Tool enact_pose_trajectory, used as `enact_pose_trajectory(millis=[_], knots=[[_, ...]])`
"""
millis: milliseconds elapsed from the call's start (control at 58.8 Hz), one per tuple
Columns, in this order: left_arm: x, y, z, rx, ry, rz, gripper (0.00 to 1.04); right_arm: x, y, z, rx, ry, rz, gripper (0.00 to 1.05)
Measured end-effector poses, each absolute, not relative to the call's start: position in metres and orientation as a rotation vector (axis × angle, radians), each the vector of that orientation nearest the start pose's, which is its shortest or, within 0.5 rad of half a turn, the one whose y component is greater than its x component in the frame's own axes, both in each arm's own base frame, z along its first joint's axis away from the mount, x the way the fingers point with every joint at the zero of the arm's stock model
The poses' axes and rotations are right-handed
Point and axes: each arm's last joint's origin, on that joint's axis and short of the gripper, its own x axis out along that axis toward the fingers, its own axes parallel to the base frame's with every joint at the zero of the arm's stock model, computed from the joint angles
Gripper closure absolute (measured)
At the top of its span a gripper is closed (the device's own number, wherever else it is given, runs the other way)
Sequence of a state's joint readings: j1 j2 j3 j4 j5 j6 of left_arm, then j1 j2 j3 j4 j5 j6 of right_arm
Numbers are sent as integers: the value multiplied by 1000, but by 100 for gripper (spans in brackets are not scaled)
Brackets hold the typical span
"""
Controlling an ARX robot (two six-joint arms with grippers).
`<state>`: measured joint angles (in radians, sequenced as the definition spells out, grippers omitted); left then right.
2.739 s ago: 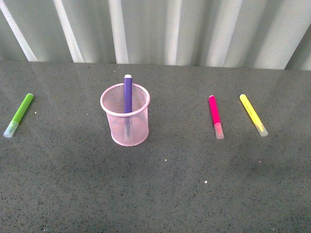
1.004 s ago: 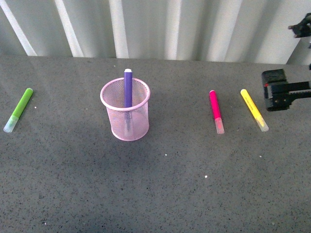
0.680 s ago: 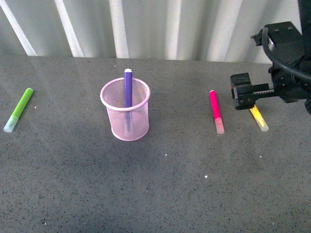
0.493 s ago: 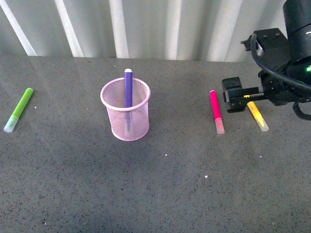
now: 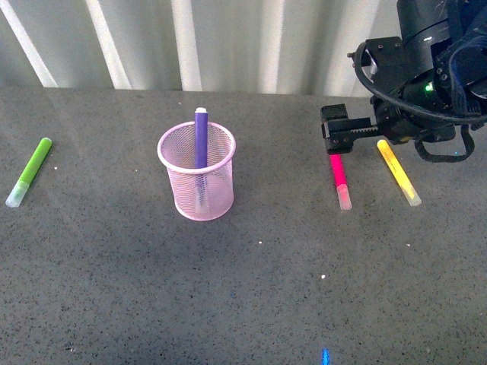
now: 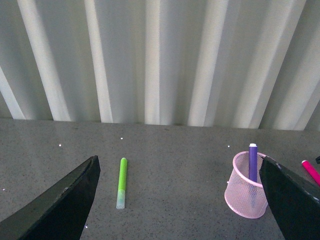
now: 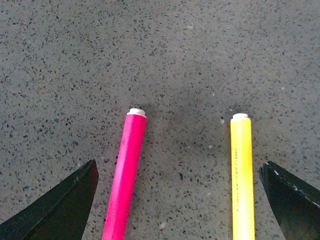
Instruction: Insert purple and pink pens into pink cup
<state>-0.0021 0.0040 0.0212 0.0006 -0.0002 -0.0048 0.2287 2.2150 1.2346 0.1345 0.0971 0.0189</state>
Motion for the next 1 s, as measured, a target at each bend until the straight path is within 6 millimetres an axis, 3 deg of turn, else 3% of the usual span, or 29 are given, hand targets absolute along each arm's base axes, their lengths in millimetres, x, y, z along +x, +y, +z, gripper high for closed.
enact_pose_trajectory(millis=[527,1004], knots=[[97,0,170,-5,-17,-2,7,453,111,47,-75,857,135,7],[97,0,170,-5,-18,-2,7,460,136,32,-47,893,144,7]])
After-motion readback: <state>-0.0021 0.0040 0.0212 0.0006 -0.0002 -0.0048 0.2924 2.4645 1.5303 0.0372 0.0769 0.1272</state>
